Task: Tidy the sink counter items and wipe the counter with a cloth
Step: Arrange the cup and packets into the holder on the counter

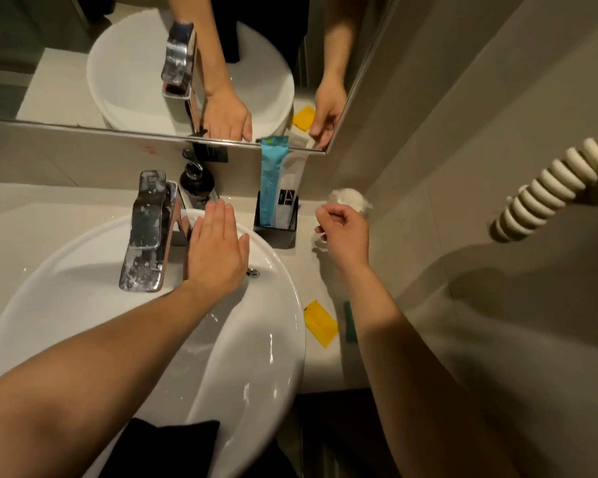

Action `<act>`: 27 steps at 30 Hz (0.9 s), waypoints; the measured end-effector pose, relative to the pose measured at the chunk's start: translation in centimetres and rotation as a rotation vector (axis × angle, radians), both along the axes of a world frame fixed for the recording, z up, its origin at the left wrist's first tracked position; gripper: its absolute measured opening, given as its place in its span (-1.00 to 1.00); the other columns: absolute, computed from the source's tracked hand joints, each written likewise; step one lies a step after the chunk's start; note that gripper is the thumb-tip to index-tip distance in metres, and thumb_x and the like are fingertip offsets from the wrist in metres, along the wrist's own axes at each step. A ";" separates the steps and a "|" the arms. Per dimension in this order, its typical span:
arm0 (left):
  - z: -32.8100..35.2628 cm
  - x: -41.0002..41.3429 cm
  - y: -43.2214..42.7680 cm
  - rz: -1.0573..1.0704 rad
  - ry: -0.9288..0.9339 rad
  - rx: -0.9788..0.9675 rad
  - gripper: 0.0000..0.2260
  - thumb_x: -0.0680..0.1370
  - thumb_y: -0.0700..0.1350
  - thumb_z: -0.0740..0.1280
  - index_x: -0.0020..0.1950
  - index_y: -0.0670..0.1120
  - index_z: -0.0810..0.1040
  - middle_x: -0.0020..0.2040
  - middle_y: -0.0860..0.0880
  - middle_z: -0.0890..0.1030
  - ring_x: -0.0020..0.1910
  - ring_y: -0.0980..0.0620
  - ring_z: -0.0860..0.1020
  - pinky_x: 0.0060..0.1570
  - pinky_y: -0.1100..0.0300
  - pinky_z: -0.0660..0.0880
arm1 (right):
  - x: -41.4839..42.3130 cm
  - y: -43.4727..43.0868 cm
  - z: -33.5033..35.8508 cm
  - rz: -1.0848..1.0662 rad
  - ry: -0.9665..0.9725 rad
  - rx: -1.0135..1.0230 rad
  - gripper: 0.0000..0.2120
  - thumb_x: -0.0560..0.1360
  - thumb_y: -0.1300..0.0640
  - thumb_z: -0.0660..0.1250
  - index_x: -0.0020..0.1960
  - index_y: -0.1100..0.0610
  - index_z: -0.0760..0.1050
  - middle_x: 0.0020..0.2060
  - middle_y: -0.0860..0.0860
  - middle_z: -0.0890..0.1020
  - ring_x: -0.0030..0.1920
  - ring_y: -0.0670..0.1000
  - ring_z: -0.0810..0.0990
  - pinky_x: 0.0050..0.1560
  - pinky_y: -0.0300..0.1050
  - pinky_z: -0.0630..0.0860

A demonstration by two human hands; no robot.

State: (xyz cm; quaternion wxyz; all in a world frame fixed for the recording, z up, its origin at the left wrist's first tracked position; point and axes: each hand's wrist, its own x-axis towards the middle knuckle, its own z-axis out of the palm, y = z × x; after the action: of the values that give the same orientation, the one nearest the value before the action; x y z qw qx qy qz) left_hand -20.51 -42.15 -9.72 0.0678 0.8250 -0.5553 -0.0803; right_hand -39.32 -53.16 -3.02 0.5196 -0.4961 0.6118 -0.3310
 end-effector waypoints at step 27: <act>0.4 0.1 0.0 -0.003 0.005 -0.046 -0.46 0.70 0.06 0.06 0.58 -0.25 0.20 0.58 -0.26 0.29 0.61 -0.24 0.16 0.58 -0.19 0.16 | -6.3 7.4 -4.8 0.261 0.542 0.178 -0.92 0.59 0.16 0.35 -0.07 0.14 0.55 -0.11 0.06 0.63 -0.08 0.06 0.57 -0.12 -0.18 0.43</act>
State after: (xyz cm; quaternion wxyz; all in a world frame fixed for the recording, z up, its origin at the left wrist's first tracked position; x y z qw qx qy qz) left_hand -20.39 -42.15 -9.36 0.0881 0.8222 -0.5580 -0.0697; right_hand -45.59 -45.80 -7.79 0.4169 -0.5932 0.6859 -0.0625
